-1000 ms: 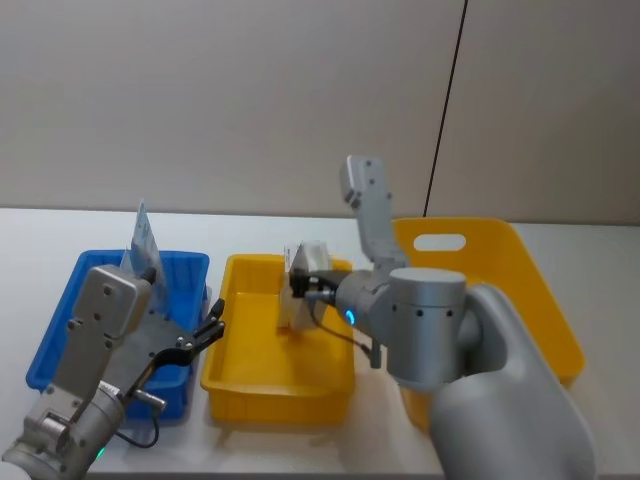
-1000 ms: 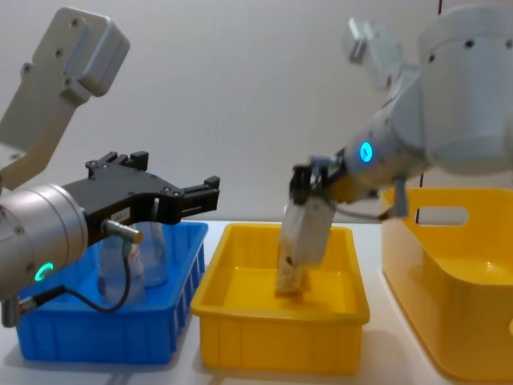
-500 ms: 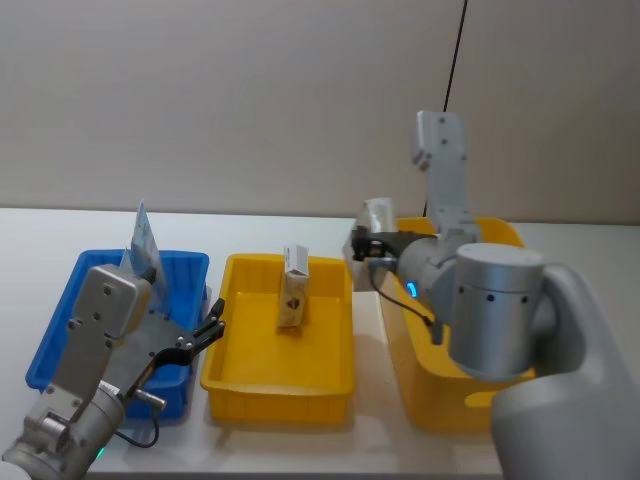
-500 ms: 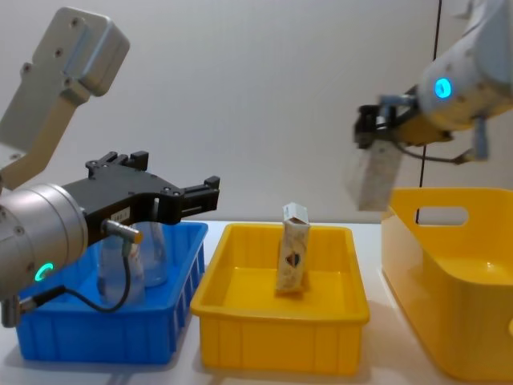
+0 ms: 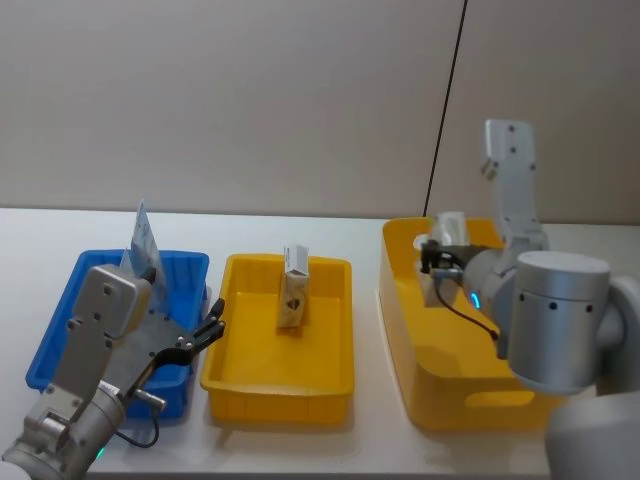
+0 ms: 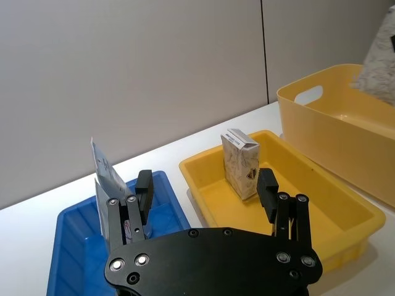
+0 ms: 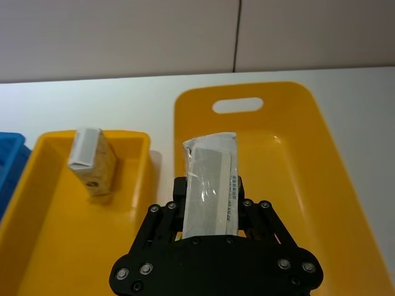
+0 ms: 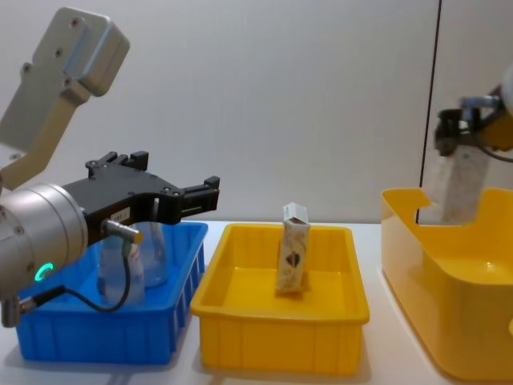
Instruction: Bimanual collaborative sorting of washing and personal care products
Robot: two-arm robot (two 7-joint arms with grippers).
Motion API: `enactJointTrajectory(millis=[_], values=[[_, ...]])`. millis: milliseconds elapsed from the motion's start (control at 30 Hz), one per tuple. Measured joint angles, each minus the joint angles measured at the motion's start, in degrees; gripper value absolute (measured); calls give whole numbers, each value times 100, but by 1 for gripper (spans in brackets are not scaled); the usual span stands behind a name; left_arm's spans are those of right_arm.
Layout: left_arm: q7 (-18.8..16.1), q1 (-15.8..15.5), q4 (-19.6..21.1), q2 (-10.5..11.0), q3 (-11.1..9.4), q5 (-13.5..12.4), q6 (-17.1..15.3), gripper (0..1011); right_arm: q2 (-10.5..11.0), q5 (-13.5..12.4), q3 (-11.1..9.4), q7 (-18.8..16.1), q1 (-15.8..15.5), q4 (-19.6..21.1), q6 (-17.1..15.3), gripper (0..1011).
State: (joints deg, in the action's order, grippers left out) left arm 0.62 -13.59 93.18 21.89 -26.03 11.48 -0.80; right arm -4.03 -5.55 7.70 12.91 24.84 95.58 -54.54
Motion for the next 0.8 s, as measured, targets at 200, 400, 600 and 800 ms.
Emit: enactJointTrajectory(millis=[200,400,600,800], values=[[0,0,0,0,0,0,0,1002,40,75,-102,94,-99,122,-113,469],[0,0,0,0,0,0,0,1002,100,132,-168,125,-204,237,-150,678],[0,0,0,0,0,0,0,1001,230,166,-169,35,-343,355,32,856],[1,2,0,-3,5,0,1,1002,429,193,-107,-162,-536,503,415,1004]])
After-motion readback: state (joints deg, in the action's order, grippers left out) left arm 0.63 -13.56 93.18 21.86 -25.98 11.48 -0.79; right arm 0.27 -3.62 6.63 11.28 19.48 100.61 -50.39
